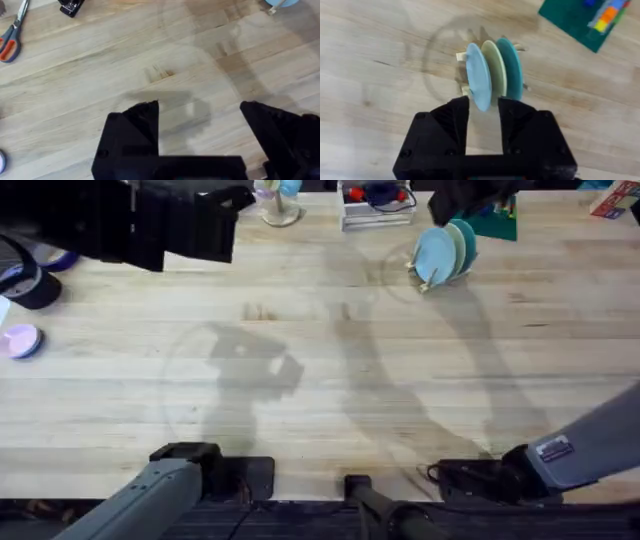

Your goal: Pick up the plates from the table one by one and place each into a slot on the dish rack.

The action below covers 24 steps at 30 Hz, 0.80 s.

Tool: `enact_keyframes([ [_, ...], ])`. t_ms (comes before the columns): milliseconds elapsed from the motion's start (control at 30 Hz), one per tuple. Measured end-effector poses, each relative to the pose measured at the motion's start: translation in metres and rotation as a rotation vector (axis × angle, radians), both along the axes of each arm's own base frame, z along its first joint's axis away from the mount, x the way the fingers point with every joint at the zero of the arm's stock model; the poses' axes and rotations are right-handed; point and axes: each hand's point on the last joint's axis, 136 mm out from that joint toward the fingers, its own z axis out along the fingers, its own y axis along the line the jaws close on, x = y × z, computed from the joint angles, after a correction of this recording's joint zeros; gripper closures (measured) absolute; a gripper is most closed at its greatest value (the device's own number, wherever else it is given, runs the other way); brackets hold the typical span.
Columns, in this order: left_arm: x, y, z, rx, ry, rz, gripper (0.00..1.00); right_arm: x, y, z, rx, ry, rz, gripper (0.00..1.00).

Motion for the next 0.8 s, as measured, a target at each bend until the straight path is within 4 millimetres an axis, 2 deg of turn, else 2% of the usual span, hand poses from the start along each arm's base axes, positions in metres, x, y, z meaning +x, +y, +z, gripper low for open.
enact_keyframes([
  [100, 0.000, 0.000, 0.000, 0.000, 0.000, 0.000, 0.008, -0.014, -0.003, 0.029, 0.010, -0.043, -0.003, 0.617],
  [300, -0.001, 0.000, 0.000, 0.000, 0.003, 0.000, 0.007, -0.064, -0.013, 0.073, 0.038, -0.068, -0.048, 0.529],
  [400, -0.001, 0.000, 0.000, 0.000, 0.003, 0.000, 0.008, -0.087, -0.018, 0.091, 0.053, -0.084, -0.072, 0.354],
  [467, -0.001, 0.000, 0.000, 0.000, 0.003, 0.000, 0.008, -0.103, -0.022, 0.100, 0.062, -0.090, -0.086, 0.087],
  [500, -0.001, 0.000, -0.001, 0.000, 0.003, 0.000, 0.008, -0.111, -0.024, 0.104, 0.064, -0.090, -0.090, 0.030],
  [667, -0.001, 0.000, -0.001, 0.000, 0.003, 0.000, 0.007, -0.149, -0.032, 0.118, 0.069, -0.083, -0.103, 0.009],
  [800, -0.001, 0.000, -0.001, 0.000, 0.003, 0.000, 0.006, -0.172, -0.036, 0.124, 0.069, -0.075, -0.108, 0.007],
])
